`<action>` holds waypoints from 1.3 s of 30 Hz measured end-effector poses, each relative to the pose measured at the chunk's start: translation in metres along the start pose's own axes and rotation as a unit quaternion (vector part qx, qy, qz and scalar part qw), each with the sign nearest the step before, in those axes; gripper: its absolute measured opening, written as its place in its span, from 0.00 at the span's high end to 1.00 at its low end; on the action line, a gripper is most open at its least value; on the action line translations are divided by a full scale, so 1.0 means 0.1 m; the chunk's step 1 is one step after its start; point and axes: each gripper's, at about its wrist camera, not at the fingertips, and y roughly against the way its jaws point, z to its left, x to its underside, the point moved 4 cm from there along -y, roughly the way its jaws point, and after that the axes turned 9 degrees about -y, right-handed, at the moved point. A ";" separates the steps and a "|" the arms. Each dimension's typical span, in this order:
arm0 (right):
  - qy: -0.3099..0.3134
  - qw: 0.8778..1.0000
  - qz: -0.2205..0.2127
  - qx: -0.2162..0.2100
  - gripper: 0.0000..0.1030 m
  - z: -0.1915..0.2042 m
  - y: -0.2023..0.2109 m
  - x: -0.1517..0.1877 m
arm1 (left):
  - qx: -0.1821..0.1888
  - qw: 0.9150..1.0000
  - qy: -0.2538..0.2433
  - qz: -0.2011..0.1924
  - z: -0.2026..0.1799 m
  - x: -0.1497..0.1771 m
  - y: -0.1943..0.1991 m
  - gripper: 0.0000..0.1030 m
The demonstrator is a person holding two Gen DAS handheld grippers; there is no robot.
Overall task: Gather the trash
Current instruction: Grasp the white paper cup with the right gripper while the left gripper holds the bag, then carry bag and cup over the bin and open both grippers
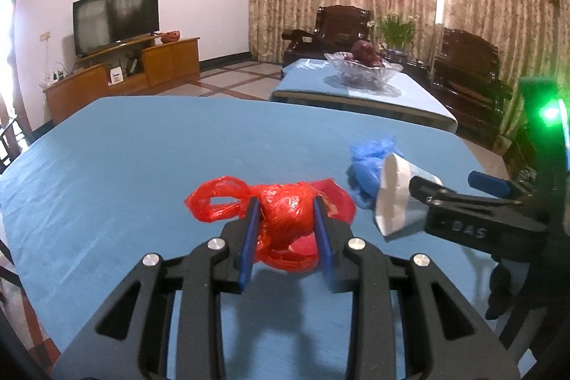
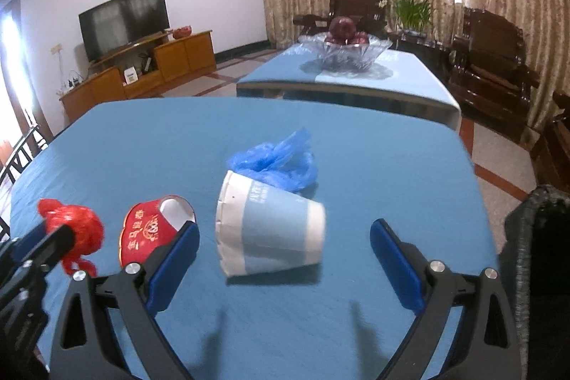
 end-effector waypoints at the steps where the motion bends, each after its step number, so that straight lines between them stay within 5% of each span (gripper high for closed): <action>1: -0.001 1.000 0.004 0.001 0.09 0.02 -0.05 0.00 | -0.001 1.000 0.001 -0.001 0.03 0.00 0.00 0.72; 8: -0.001 1.000 0.017 0.012 0.09 0.08 -0.20 0.02 | -0.005 1.000 0.004 -0.006 0.13 0.00 -0.04 0.72; 11: 0.001 0.999 0.032 0.002 0.26 0.10 -0.24 0.05 | -0.004 1.000 0.007 -0.005 0.16 0.01 -0.05 0.72; 18: 0.001 1.000 0.026 -0.008 0.27 0.07 -0.10 0.02 | 0.001 1.000 0.008 -0.007 0.13 -0.01 -0.04 0.72; 39: -0.026 0.998 -0.055 0.026 0.27 -0.88 1.15 -0.23 | 0.078 0.996 -0.031 -0.039 -0.85 -0.39 0.34 0.72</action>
